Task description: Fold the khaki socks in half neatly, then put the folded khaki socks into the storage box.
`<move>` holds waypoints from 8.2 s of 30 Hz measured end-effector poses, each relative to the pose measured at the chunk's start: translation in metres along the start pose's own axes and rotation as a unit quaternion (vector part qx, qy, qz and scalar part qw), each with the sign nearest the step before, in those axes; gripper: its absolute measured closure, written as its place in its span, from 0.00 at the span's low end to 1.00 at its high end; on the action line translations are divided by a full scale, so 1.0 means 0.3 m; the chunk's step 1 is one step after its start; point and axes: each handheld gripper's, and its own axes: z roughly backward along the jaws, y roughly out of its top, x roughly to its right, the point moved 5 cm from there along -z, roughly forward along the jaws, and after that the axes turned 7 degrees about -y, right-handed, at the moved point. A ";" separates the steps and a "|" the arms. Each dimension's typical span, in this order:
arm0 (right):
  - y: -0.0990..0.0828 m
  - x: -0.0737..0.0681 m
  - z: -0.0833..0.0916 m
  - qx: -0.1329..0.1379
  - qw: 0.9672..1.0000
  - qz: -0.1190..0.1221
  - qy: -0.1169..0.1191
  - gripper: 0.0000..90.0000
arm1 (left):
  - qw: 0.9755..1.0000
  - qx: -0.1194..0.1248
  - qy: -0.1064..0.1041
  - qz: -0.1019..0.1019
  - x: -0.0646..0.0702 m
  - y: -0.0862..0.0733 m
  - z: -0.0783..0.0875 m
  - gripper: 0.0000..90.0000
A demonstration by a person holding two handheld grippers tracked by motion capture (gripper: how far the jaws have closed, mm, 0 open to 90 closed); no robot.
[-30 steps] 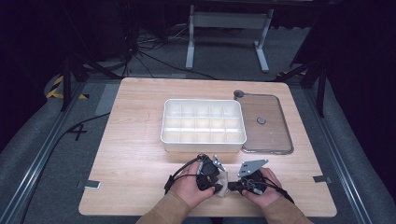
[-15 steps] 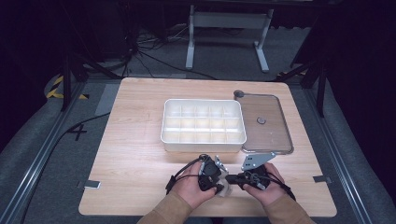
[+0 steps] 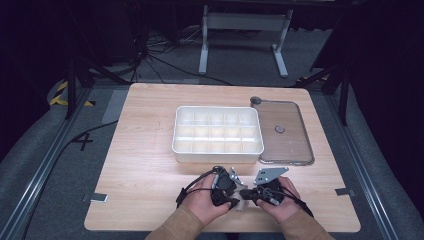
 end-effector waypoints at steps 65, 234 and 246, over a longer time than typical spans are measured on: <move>-0.035 0.033 -0.061 -0.025 0.979 -0.194 0.063 0.69 | 0.999 -0.042 0.008 0.007 0.012 -0.042 -0.043 0.81; 0.390 0.437 0.010 -0.171 0.972 0.124 -0.105 0.82 | 0.976 0.048 0.101 0.187 -0.211 -0.376 0.486 0.57; 0.349 0.420 -0.038 -0.206 0.964 0.128 -0.110 0.82 | 0.976 0.047 0.097 0.188 -0.207 -0.374 0.484 0.57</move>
